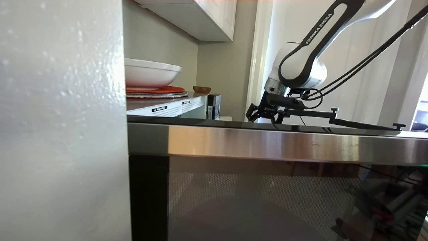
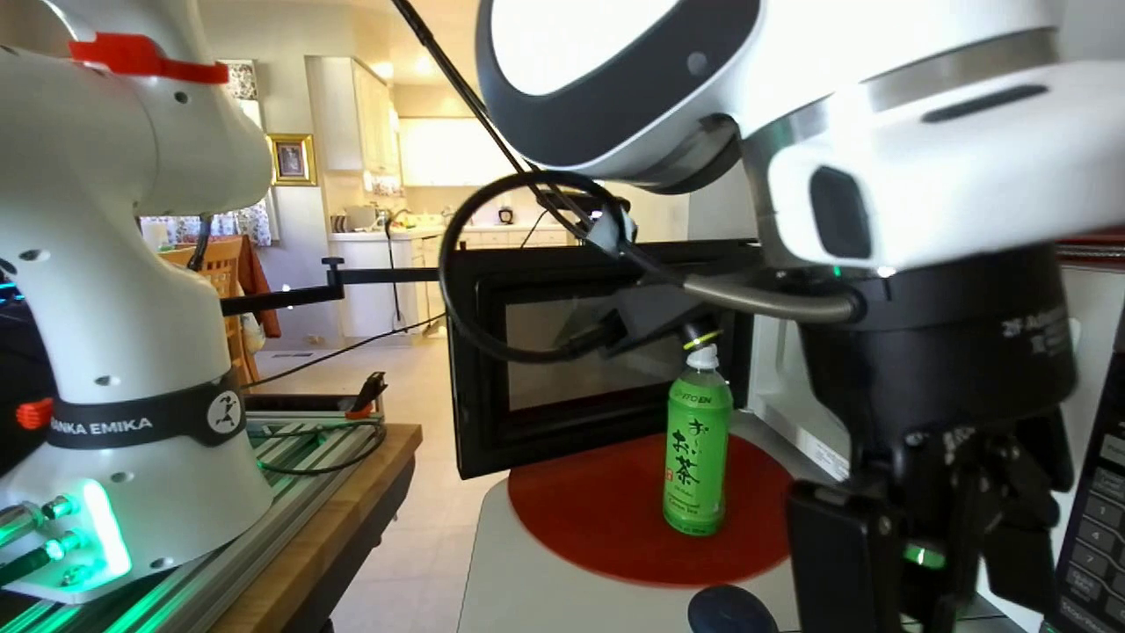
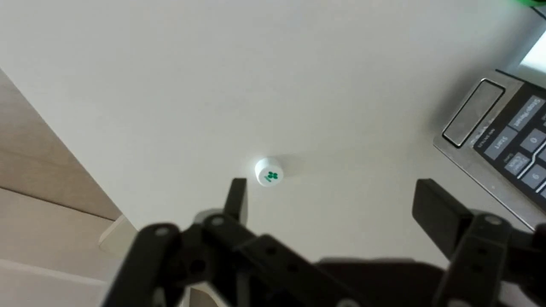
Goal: Pick up the white cap on the right and put it on the green bottle
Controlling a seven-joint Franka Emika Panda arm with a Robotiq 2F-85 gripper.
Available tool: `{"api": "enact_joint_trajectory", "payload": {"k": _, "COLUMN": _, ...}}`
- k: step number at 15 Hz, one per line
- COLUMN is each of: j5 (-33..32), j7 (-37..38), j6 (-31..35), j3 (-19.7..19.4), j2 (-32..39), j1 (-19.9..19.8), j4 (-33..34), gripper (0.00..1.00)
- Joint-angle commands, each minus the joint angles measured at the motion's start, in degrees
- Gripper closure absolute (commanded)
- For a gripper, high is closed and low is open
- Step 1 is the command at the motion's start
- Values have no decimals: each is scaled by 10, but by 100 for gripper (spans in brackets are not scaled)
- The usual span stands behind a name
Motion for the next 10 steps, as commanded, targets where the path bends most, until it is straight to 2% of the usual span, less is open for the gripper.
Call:
{"api": "enact_joint_trajectory", "payload": {"k": 1, "j5": 39, "j7": -14, "j6": 7, "j3": -22, "j2": 65, "j1": 18, "j4": 57, "gripper": 0}}
{"api": "enact_joint_trajectory", "payload": {"k": 10, "j5": 78, "j7": -14, "j6": -4, "j3": -40, "j2": 167, "j1": 18, "j4": 140, "gripper": 0}}
